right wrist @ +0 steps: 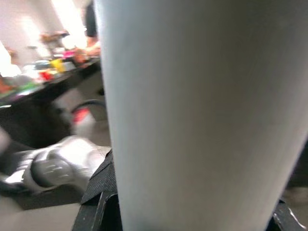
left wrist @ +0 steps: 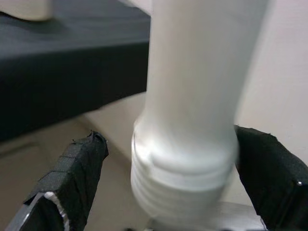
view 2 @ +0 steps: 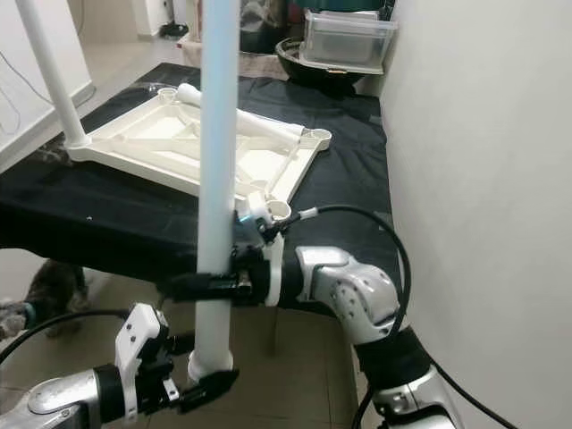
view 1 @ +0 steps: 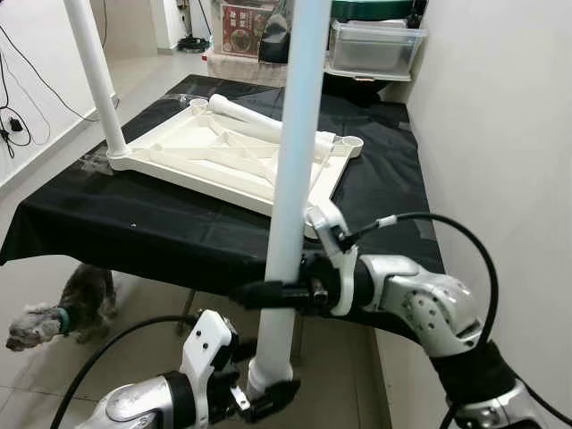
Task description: Building children table
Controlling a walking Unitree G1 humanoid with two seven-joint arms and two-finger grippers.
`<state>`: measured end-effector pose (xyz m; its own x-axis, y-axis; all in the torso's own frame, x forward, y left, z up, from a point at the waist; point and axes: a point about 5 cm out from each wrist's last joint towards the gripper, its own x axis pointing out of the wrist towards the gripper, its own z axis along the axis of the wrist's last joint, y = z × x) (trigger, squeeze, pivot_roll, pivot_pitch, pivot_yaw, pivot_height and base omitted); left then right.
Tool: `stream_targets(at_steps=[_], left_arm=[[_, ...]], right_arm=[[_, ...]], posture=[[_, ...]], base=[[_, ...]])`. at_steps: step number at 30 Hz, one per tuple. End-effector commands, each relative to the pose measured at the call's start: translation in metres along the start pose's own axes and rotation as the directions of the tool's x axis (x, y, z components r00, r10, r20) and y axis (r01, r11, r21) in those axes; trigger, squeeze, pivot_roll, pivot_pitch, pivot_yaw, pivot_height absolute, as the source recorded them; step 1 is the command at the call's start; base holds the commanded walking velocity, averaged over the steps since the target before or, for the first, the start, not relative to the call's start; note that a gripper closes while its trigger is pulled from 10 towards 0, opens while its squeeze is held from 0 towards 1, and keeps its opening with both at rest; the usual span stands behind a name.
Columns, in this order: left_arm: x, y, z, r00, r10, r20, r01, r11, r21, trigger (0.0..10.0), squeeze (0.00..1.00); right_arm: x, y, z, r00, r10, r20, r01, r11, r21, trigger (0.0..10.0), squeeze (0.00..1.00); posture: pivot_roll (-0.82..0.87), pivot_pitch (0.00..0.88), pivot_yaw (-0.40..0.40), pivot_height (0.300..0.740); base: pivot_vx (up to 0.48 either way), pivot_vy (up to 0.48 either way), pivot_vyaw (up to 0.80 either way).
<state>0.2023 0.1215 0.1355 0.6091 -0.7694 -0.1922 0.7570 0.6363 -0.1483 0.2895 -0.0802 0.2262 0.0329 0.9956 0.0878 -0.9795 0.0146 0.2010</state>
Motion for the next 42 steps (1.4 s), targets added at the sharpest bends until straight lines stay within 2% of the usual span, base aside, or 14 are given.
stream_targets(at_steps=[1,2,4,5,6,7,8,9,10,11,14,19,29,42], left_arm=[[-0.001,0.004,-0.001,0.999,0.033,-0.004,-0.032,0.999,0.011,10.0,1.00],[0.000,0.009,0.003,0.995,0.096,0.028,-0.097,0.995,0.033,10.0,0.00],[0.002,0.021,0.013,0.964,0.242,0.108,-0.249,0.967,0.053,10.0,0.00],[0.002,0.028,0.019,0.932,0.328,0.153,-0.338,0.940,0.047,10.0,0.00],[0.002,0.028,0.019,0.932,0.328,0.153,-0.338,0.940,0.047,10.0,0.00],[0.001,0.035,0.026,0.886,0.419,0.198,-0.432,0.901,0.027,10.0,0.00],[0.001,0.035,0.026,0.886,0.419,0.198,-0.432,0.901,0.027,10.0,0.00],[0.000,0.040,0.030,0.852,0.474,0.223,-0.488,0.873,0.009,10.0,0.00],[-0.001,0.043,0.033,0.818,0.521,0.243,-0.539,0.842,0.007,10.0,0.00],[-0.001,0.043,0.033,0.818,0.521,0.243,-0.539,0.842,0.007,10.0,0.00],[-0.003,0.047,0.039,0.727,0.621,0.292,-0.658,0.752,0.040,10.0,0.00],[0.000,0.046,0.045,0.687,0.643,0.340,-0.692,0.721,0.036,10.0,0.00],[0.003,0.048,0.047,0.671,0.651,0.355,-0.707,0.706,0.040,10.0,0.00],[0.007,0.047,0.047,0.672,0.644,0.367,-0.707,0.705,0.057,10.0,0.00]], right_arm=[[-0.004,-0.002,0.005,1.000,-0.028,0.013,0.028,0.999,-0.032,0.0,0.00],[-0.010,-0.012,0.011,0.992,-0.114,0.045,0.116,0.991,-0.059,0.0,0.00],[-0.023,-0.036,0.025,0.933,-0.332,0.137,0.346,0.933,-0.095,0.0,0.00],[-0.030,-0.048,0.032,0.872,-0.449,0.195,0.474,0.874,-0.107,0.0,0.00],[-0.030,-0.048,0.032,0.872,-0.449,0.195,0.474,0.874,-0.107,0.0,0.00],[-0.039,-0.058,0.040,0.789,-0.556,0.261,0.596,0.796,-0.104,0.0,0.00],[-0.039,-0.058,0.040,0.789,-0.556,0.261,0.596,0.796,-0.104,0.0,0.00],[-0.044,-0.062,0.044,0.730,-0.614,0.301,0.663,0.742,-0.095,0.0,0.00],[-0.049,-0.065,0.048,0.667,-0.664,0.339,0.726,0.681,-0.094,10.0,0.00],[-0.049,-0.065,0.048,0.667,-0.664,0.339,0.726,0.681,-0.094,10.0,0.00],[-0.057,-0.064,0.057,0.504,-0.729,0.463,0.840,0.539,-0.065,10.0,0.00],[-0.054,-0.063,0.056,0.427,-0.751,0.503,0.880,0.474,-0.040,10.0,0.00],[-0.050,-0.066,0.055,0.347,-0.763,0.546,0.910,0.414,0.001,10.0,0.00],[-0.046,-0.068,0.056,0.346,-0.758,0.553,0.909,0.418,0.003,10.0,0.00]], posture=[[0.07,0.091,-0.066,0.740],[0.07,0.092,-0.068,0.740],[0.07,0.093,-0.071,0.740],[0.07,0.094,-0.069,0.740],[0.07,0.094,-0.069,0.740],[0.07,0.094,-0.070,0.740],[0.07,0.094,-0.070,0.740],[0.07,0.094,-0.070,0.740],[0.07,0.092,-0.073,0.740],[0.07,0.092,-0.073,0.740],[0.07,0.087,-0.078,0.740],[0.07,0.080,-0.081,0.740],[0.08,0.074,-0.083,0.740],[0.08,0.073,-0.083,0.740]], base=[[0.000,0.000,0.00],[0.000,0.000,0.00],[0.000,0.000,0.00],[0.000,0.000,0.00],[0.000,0.000,0.00],[0.000,0.000,0.00],[0.000,0.000,0.00],[0.000,0.000,0.00],[0.000,0.000,0.00],[0.000,0.000,0.00],[0.000,0.000,0.00],[0.049,0.000,0.00],[0.278,0.000,0.00],[0.290,0.000,0.00]])
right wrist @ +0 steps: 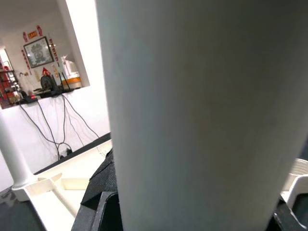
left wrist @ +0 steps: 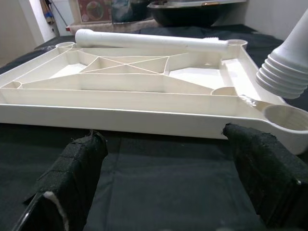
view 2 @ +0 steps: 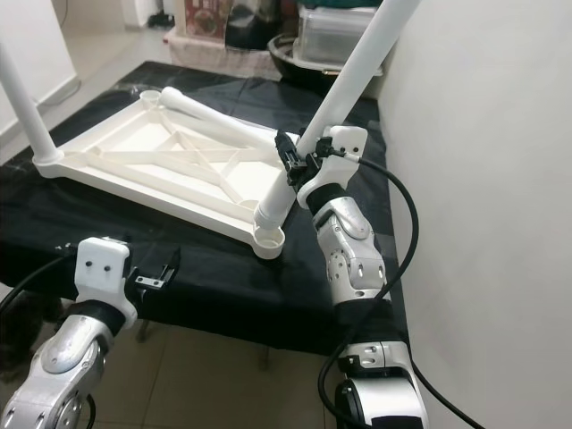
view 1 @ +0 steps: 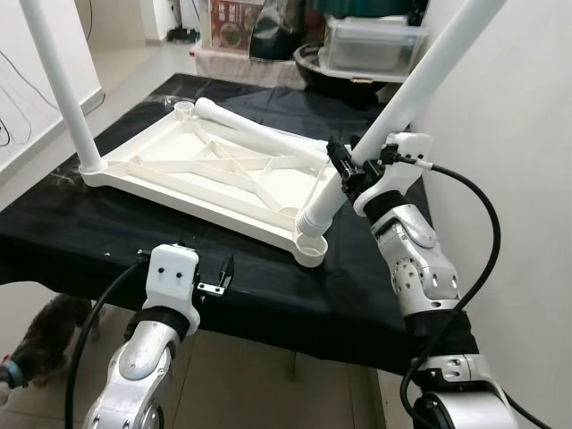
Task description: Building children table
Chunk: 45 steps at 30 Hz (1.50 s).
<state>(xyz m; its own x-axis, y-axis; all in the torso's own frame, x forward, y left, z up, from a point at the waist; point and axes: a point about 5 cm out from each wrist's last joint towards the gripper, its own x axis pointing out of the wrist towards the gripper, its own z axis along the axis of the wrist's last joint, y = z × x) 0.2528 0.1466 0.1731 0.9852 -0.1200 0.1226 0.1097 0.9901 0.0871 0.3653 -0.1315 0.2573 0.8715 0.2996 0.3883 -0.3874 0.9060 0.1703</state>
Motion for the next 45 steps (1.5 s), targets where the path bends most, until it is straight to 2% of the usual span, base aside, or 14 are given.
stream_targets(at_steps=[1,18,24,31,32,33,35,37,39,41,43,44,45], left_arm=[[0.001,-0.003,0.000,1.000,-0.006,0.010,0.006,1.000,-0.003,10.0,0.00],[0.001,-0.005,-0.003,1.000,-0.012,0.012,0.012,1.000,0.000,10.0,0.00],[0.000,-0.004,-0.004,1.000,-0.004,0.009,0.004,1.000,-0.006,10.0,0.00],[0.000,-0.007,-0.005,1.000,-0.015,0.003,0.015,1.000,-0.007,10.0,0.00],[-0.002,-0.009,-0.006,1.000,-0.025,-0.003,0.025,1.000,-0.013,10.0,0.00],[-0.002,-0.009,-0.006,1.000,-0.025,-0.003,0.025,1.000,-0.013,10.0,0.00],[-0.009,-0.016,-0.009,0.998,-0.064,-0.025,0.062,0.997,-0.049,10.0,0.00],[-0.015,-0.023,-0.011,0.993,-0.110,-0.039,0.106,0.991,-0.082,10.0,0.00],[-0.015,-0.023,-0.011,0.993,-0.110,-0.039,0.106,0.991,-0.082,10.0,0.00],[-0.024,-0.032,-0.012,0.983,-0.177,-0.052,0.170,0.978,-0.121,10.0,0.00],[-0.024,-0.032,-0.012,0.983,-0.177,-0.052,0.170,0.978,-0.121,10.0,0.00],[-0.028,-0.037,-0.013,0.976,-0.209,-0.057,0.200,0.970,-0.142,10.0,0.00],[-0.028,-0.037,-0.013,0.976,-0.209,-0.057,0.200,0.970,-0.142,10.0,0.00]], right_arm=[[0.002,0.000,0.005,0.999,-0.006,0.035,0.006,1.000,-0.008,10.0,0.00],[0.004,0.001,0.004,0.999,0.013,0.034,-0.013,1.000,-0.012,10.0,0.00],[0.005,0.001,0.004,0.999,0.017,0.033,-0.016,1.000,-0.014,10.0,0.00],[0.009,0.001,0.001,0.990,0.141,-0.029,-0.140,0.990,0.034,10.0,0.00],[0.010,0.000,-0.002,0.974,0.213,-0.074,-0.208,0.975,0.072,10.0,0.00],[0.010,0.000,-0.002,0.974,0.213,-0.074,-0.208,0.975,0.072,10.0,0.00],[0.011,-0.001,-0.006,0.910,0.380,-0.166,-0.364,0.924,0.121,10.0,0.00],[0.012,-0.001,-0.008,0.848,0.485,-0.215,-0.455,0.873,0.176,10.0,0.00],[0.012,-0.001,-0.008,0.848,0.485,-0.215,-0.455,0.873,0.176,10.0,0.00],[0.012,0.005,-0.010,0.762,0.606,-0.231,-0.562,0.795,0.230,10.0,0.00],[0.012,0.005,-0.010,0.762,0.606,-0.231,-0.562,0.795,0.230,10.0,0.00],[0.011,0.009,-0.012,0.718,0.655,-0.235,-0.605,0.755,0.253,10.0,0.00],[0.011,0.009,-0.012,0.718,0.655,-0.235,-0.605,0.755,0.253,10.0,0.00]], posture=[[0.08,0.068,-0.083,0.740],[0.07,0.061,-0.082,0.740],[0.08,0.054,-0.081,0.740],[0.07,0.058,-0.081,0.740],[0.07,0.067,-0.082,0.740],[0.07,0.067,-0.082,0.740],[0.08,0.078,-0.087,0.740],[0.08,0.090,-0.089,0.740],[0.08,0.090,-0.089,0.740],[0.08,0.106,-0.095,0.740],[0.08,0.106,-0.095,0.740],[0.08,0.109,-0.095,0.740],[0.08,0.109,-0.095,0.740]], base=[[0.296,0.000,0.00],[0.292,0.000,0.00],[0.000,0.000,0.00],[0.000,0.000,0.00],[0.000,0.000,0.00],[0.000,0.000,0.00],[0.000,0.000,0.00],[0.000,0.000,0.00],[0.000,0.000,0.00],[0.000,0.000,0.00],[0.000,0.000,0.00],[0.000,0.000,0.00],[0.000,0.000,0.00]])
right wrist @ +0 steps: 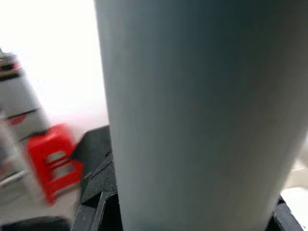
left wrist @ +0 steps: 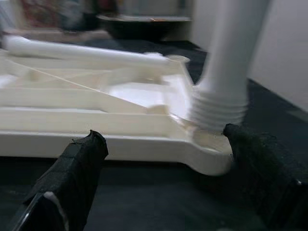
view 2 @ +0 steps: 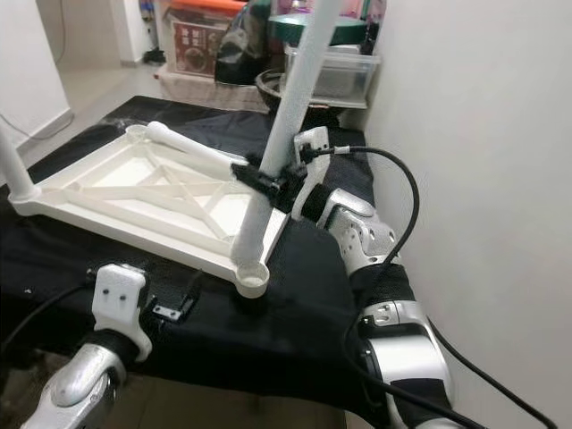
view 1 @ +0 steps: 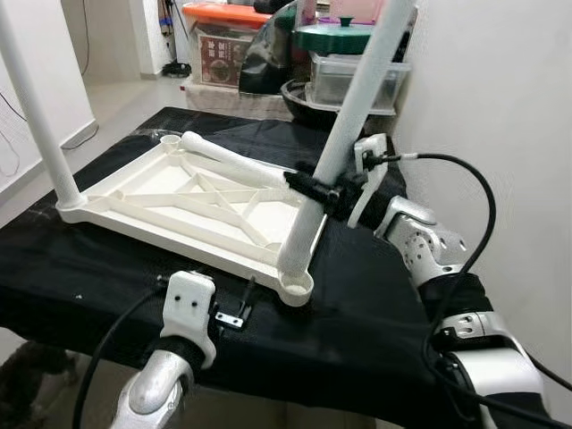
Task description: Building children table
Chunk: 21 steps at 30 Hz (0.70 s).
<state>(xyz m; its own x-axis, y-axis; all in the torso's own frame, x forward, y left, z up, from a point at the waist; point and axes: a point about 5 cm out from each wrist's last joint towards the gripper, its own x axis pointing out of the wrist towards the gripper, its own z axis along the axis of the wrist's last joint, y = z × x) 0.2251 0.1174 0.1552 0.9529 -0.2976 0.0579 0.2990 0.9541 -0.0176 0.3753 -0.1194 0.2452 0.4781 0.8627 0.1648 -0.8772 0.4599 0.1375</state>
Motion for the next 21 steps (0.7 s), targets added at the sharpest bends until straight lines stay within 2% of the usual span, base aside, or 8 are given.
stream_targets(at_steps=[1,4,5,8,21], left_arm=[[-0.006,-0.009,-0.002,0.998,-0.050,-0.024,0.049,0.998,-0.033,10.0,0.00],[-0.009,-0.014,-0.002,0.997,-0.071,-0.031,0.070,0.996,-0.050,10.0,0.00],[-0.013,-0.021,-0.002,0.995,-0.091,-0.039,0.089,0.994,-0.069,10.0,0.00],[-0.017,-0.026,-0.002,0.994,-0.101,-0.043,0.097,0.992,-0.082,10.0,0.00],[-0.025,-0.028,0.000,0.993,-0.103,-0.062,0.097,0.990,-0.102,10.0,0.00]], right_arm=[[0.007,0.004,0.004,0.996,0.091,-0.005,-0.091,0.996,0.018,10.0,0.00],[0.011,0.005,0.000,0.993,0.119,-0.013,-0.119,0.992,0.045,10.0,0.00],[0.016,0.004,-0.005,0.992,0.120,-0.022,-0.119,0.990,0.070,10.0,0.00],[0.017,0.002,-0.008,0.992,0.123,-0.035,-0.120,0.989,0.082,10.0,0.00],[0.011,-0.003,-0.007,0.983,0.160,-0.094,-0.156,0.987,0.050,10.0,0.00]], posture=[[0.09,0.127,-0.099,0.740],[0.09,0.134,-0.100,0.740],[0.09,0.147,-0.099,0.740],[0.10,0.164,-0.100,0.740],[0.09,0.191,-0.099,0.740]], base=[[0.000,0.000,0.00],[0.000,0.000,0.00],[0.000,0.000,0.00],[0.000,0.000,0.00],[0.000,0.000,0.00]])
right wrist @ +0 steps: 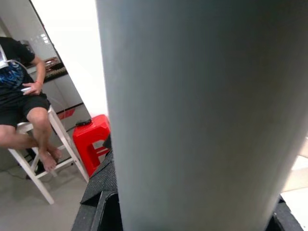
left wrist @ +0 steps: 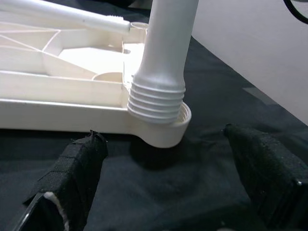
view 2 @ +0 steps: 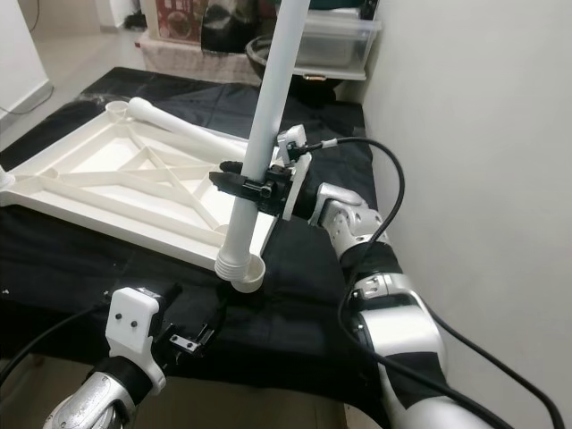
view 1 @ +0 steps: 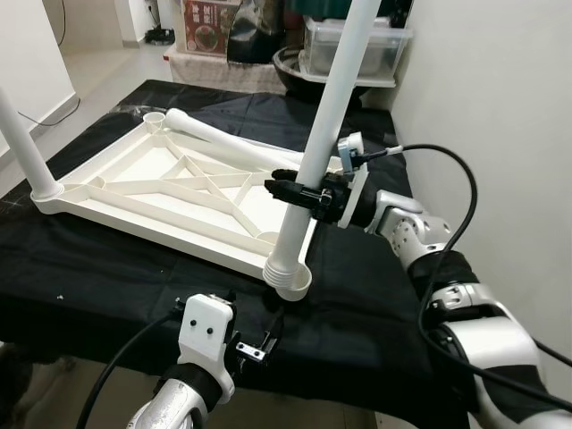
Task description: Building children table
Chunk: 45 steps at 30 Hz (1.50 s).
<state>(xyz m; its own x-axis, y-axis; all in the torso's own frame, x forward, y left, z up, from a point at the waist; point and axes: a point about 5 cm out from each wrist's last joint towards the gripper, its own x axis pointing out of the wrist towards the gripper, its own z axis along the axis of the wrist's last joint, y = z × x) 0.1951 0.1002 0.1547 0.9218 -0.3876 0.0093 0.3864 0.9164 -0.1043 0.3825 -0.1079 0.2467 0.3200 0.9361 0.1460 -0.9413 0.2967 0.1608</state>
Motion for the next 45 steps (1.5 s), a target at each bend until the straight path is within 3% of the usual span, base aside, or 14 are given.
stream_targets(at_steps=[1,10,17,24,35,45], left_arm=[[-0.002,-0.003,-0.001,1.000,-0.009,-0.015,0.009,1.000,-0.008,10.0,0.00],[-0.004,-0.003,0.000,1.000,-0.007,-0.023,0.007,1.000,-0.006,10.0,0.00],[-0.004,-0.004,0.000,1.000,-0.006,-0.028,0.006,1.000,-0.003,10.0,0.00],[-0.003,-0.005,0.000,1.000,-0.008,-0.030,0.008,1.000,-0.003,10.0,0.00],[-0.003,-0.006,0.000,0.999,-0.008,-0.033,0.008,1.000,-0.001,10.0,0.00],[-0.003,-0.005,-0.001,0.999,-0.011,-0.034,0.011,1.000,0.004,10.0,0.00]], right_arm=[[-0.003,-0.002,-0.007,0.998,-0.003,-0.060,0.003,1.000,-0.011,10.0,0.00],[-0.005,0.005,-0.007,0.992,0.113,-0.053,-0.115,0.992,-0.043,10.0,0.00],[0.002,0.006,-0.011,0.994,0.088,-0.061,-0.095,0.988,-0.123,10.0,0.00],[0.005,0.007,-0.013,0.994,0.092,-0.062,-0.100,0.984,-0.148,10.0,0.00],[0.007,0.016,-0.024,0.976,0.200,-0.081,-0.211,0.964,-0.163,10.0,0.00],[0.011,0.028,-0.038,0.931,0.302,-0.204,-0.339,0.923,-0.180,10.0,0.00]], posture=[[0.09,0.193,-0.098,0.740],[0.10,0.195,-0.096,0.740],[0.10,0.187,-0.095,0.740],[0.10,0.178,-0.098,0.740],[0.10,0.173,-0.100,0.740],[0.10,0.164,-0.094,0.740]], base=[[0.000,0.000,0.00],[0.000,0.000,0.00],[0.000,0.000,0.00],[0.000,0.000,0.00],[0.000,0.000,0.00],[0.000,0.000,0.00]])
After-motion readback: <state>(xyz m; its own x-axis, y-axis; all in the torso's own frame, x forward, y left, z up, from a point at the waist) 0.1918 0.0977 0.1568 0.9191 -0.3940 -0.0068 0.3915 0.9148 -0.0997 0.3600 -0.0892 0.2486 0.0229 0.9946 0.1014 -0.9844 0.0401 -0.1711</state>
